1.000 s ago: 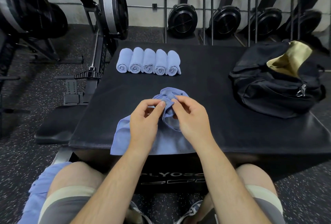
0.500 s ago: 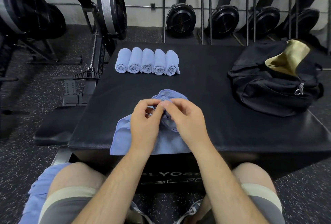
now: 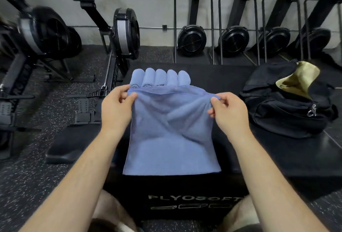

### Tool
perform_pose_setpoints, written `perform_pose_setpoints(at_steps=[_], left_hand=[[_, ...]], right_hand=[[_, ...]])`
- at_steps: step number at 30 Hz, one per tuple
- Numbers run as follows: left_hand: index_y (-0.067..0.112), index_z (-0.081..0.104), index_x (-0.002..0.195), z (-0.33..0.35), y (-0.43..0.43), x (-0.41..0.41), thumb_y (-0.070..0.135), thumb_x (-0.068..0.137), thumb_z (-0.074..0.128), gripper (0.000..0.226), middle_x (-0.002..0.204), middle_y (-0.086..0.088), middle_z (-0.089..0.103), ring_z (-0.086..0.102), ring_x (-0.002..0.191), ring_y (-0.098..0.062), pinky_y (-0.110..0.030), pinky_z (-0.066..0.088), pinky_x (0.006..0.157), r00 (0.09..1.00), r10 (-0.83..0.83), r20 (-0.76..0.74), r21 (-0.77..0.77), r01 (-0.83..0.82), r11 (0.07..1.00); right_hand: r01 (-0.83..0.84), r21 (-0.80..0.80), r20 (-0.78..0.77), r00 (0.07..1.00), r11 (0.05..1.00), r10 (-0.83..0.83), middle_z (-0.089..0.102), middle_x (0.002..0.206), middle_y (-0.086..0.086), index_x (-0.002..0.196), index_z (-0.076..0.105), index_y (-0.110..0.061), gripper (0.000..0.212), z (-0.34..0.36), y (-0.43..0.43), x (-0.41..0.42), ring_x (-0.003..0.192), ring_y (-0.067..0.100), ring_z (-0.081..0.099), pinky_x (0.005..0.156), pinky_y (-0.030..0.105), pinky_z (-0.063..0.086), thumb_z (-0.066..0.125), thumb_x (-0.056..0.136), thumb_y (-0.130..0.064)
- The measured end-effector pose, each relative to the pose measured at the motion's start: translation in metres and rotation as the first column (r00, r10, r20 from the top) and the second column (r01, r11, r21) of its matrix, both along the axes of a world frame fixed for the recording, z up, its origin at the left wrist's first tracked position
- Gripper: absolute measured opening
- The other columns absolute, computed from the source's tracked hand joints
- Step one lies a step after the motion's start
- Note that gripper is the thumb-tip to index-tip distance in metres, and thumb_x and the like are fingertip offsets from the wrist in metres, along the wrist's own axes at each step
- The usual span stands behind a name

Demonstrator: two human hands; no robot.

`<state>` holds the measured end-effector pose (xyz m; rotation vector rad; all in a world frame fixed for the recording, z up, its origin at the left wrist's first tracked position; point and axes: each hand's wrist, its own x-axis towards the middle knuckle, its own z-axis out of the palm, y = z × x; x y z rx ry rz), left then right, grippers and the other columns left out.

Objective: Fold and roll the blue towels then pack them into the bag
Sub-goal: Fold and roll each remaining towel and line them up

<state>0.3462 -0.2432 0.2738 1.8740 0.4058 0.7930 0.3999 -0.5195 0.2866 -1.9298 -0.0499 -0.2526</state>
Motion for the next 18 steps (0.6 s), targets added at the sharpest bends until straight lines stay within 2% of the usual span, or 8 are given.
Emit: perform_pose_setpoints(at_steps=[2,5,7,10,12,14,18], left_hand=[[0.024,0.073,0.097,0.012,0.019,0.006,0.017,0.093,0.069,0.008,0.076,0.012,0.066,0.056,0.064,0.009,-0.011,0.043,0.069,0.999,0.029,-0.040,0.022,-0.028,0.999],[0.022,0.075,0.091,0.030,0.039,0.016,0.020,0.091,0.072,0.004,0.080,0.007,0.072,0.063,0.072,-0.003,-0.027,0.053,0.079,0.998,0.009,-0.054,-0.038,-0.011,0.999],[0.025,0.074,0.088,0.043,0.046,0.020,0.022,0.091,0.073,0.004,0.079,0.009,0.071,0.061,0.068,0.000,-0.024,0.049,0.074,0.998,-0.011,-0.069,-0.045,0.008,0.999],[0.024,0.075,0.087,0.063,0.052,0.024,0.027,0.090,0.075,0.005,0.070,0.014,0.066,0.052,0.053,0.004,-0.019,0.041,0.059,0.999,-0.027,-0.047,-0.099,0.023,0.995],[0.019,0.076,0.086,0.079,0.056,0.023,0.028,0.091,0.075,0.010,0.059,0.011,0.057,0.042,0.047,-0.005,-0.021,0.034,0.051,0.998,-0.064,-0.015,-0.179,0.060,0.982],[0.016,0.076,0.086,0.095,0.059,0.023,0.029,0.091,0.074,0.014,0.060,0.003,0.048,0.031,0.047,-0.011,-0.023,0.024,0.048,0.993,-0.117,0.031,-0.255,0.121,0.959],[0.014,0.072,0.085,0.125,0.057,0.021,0.030,0.093,0.072,0.018,0.048,0.010,0.040,0.026,0.040,-0.008,-0.016,0.023,0.039,0.986,-0.151,0.068,-0.269,0.164,0.949]], right_hand=[[-0.002,-0.013,-0.002,1.000,1.000,0.002,0.072,0.067,-0.001,0.092,0.066,-0.018,0.012,0.009,-0.005,0.014,0.057,0.006,0.066,0.071,0.027,0.054,0.056,0.098,-0.017],[-0.007,-0.040,0.022,1.000,0.999,0.008,0.072,0.078,0.009,0.094,0.066,-0.017,0.014,0.025,-0.009,0.031,0.055,0.002,0.063,0.072,0.028,0.054,0.053,0.100,-0.014],[-0.008,-0.059,0.052,0.999,0.998,0.011,0.071,0.080,0.010,0.096,0.067,-0.018,0.015,0.037,-0.011,0.040,0.056,0.001,0.062,0.071,0.027,0.053,0.053,0.100,-0.013],[-0.018,-0.062,0.090,0.996,0.998,0.024,0.068,0.071,0.006,0.096,0.068,-0.018,0.015,0.059,-0.011,0.048,0.058,0.007,0.061,0.070,0.028,0.049,0.054,0.100,-0.014],[-0.027,-0.065,0.106,0.994,0.998,0.034,0.067,0.069,0.005,0.097,0.068,-0.016,0.015,0.076,-0.010,0.050,0.056,0.008,0.060,0.068,0.026,0.047,0.053,0.100,-0.016],[-0.029,-0.085,0.115,0.993,0.996,0.038,0.067,0.067,0.004,0.096,0.067,-0.013,0.017,0.092,-0.008,0.052,0.053,0.004,0.058,0.065,0.025,0.046,0.051,0.101,-0.019],[-0.052,-0.040,0.127,0.990,0.998,0.057,0.063,0.055,-0.002,0.091,0.065,-0.004,0.025,0.119,-0.002,0.058,0.060,0.014,0.059,0.077,0.038,0.054,0.051,0.099,-0.024]])
